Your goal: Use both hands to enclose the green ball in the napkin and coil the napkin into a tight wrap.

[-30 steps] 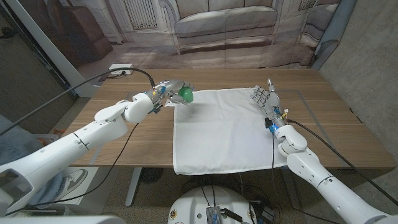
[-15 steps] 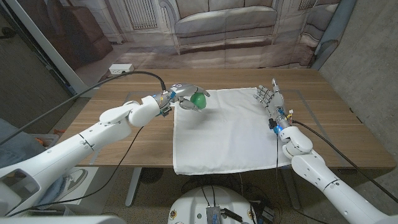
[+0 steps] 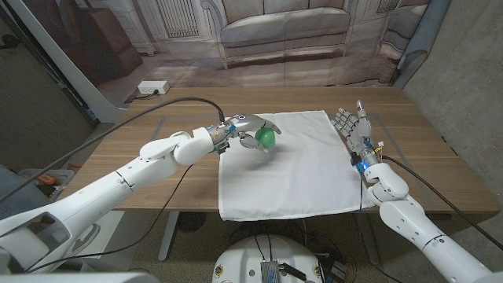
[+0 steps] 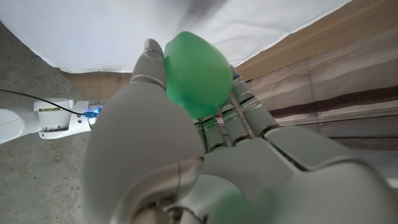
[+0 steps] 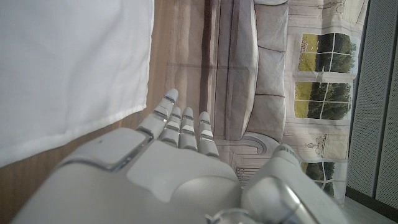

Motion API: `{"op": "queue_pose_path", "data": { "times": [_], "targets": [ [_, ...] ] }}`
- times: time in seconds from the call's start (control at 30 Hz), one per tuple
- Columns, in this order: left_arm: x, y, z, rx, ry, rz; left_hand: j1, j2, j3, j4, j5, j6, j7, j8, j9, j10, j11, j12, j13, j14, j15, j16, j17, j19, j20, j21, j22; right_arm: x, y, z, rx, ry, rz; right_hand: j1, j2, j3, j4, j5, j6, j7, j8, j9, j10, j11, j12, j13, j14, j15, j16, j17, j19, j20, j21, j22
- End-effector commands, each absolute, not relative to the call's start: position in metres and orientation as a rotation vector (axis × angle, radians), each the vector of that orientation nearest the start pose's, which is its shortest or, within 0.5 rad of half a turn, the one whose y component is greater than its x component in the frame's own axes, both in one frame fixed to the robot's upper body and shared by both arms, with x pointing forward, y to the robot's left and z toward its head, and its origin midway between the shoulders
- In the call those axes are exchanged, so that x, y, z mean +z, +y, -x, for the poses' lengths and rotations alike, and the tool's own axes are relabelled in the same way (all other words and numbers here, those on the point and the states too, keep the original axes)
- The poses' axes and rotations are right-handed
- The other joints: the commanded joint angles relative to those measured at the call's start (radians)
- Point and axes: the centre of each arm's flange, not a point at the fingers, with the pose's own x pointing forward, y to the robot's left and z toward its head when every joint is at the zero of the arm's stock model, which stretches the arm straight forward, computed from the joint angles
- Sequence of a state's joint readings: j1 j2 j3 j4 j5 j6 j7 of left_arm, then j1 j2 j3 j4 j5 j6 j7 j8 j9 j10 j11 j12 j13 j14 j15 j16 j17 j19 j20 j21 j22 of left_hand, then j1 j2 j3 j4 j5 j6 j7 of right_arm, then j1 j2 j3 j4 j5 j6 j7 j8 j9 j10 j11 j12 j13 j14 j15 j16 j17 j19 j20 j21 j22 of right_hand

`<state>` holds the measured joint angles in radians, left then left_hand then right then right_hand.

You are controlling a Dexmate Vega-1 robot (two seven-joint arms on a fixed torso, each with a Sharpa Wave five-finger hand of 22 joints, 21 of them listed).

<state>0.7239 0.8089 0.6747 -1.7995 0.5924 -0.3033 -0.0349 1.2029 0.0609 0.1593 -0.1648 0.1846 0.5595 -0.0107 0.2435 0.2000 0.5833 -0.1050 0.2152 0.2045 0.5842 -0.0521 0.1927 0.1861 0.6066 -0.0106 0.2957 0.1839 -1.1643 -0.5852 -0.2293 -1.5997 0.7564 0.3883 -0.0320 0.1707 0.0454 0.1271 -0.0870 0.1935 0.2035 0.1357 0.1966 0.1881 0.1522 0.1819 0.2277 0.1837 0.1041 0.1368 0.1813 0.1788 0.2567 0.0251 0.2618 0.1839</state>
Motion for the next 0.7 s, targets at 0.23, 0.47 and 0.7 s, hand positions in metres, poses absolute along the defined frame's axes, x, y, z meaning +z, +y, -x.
{"op": "queue_pose_path", "data": {
  "times": [0.23,0.47,0.7],
  "targets": [
    [-0.026,0.089,-0.516,-0.43,-1.079,-1.512,0.054,0.053,0.04,0.026,-0.001,0.016,-0.004,0.003,0.001,0.038,-0.029,0.001,0.002,0.022,-0.083,0.008,0.001,0.005,-0.008,-0.002,0.003,-0.056,-0.368,-0.566,0.237,-0.688,-0.156,0.014,0.004,0.004,-0.003,-0.003,0.013,0.021,0.003,0.004,0.007,0.004,0.0,0.003,0.006,0.006,0.004,0.005,0.005,-0.002,-0.005,0.001],
    [-0.025,0.089,-0.518,-0.471,-1.145,-1.516,0.052,0.05,0.04,0.027,-0.001,0.017,-0.004,0.001,0.0,0.038,-0.03,0.0,0.002,0.023,-0.084,0.007,0.0,0.002,-0.011,-0.003,0.003,-0.067,-0.365,-0.554,0.183,-0.698,-0.179,0.014,0.004,0.004,-0.003,-0.003,0.013,0.021,0.003,0.004,0.007,0.005,0.0,0.004,0.006,0.006,0.004,0.005,0.005,-0.001,-0.006,0.001],
    [-0.028,0.092,-0.524,-0.545,-1.145,-1.526,0.049,0.049,0.039,0.028,-0.001,0.016,-0.004,-0.001,0.0,0.039,-0.032,-0.002,0.002,0.022,-0.085,0.006,0.0,-0.005,-0.012,-0.007,0.003,-0.072,-0.358,-0.545,0.155,-0.69,-0.168,0.014,0.005,0.004,-0.003,-0.003,0.013,0.021,0.003,0.004,0.007,0.004,-0.001,0.004,0.006,0.007,0.004,0.005,0.005,0.0,-0.007,0.001]
  ]
}}
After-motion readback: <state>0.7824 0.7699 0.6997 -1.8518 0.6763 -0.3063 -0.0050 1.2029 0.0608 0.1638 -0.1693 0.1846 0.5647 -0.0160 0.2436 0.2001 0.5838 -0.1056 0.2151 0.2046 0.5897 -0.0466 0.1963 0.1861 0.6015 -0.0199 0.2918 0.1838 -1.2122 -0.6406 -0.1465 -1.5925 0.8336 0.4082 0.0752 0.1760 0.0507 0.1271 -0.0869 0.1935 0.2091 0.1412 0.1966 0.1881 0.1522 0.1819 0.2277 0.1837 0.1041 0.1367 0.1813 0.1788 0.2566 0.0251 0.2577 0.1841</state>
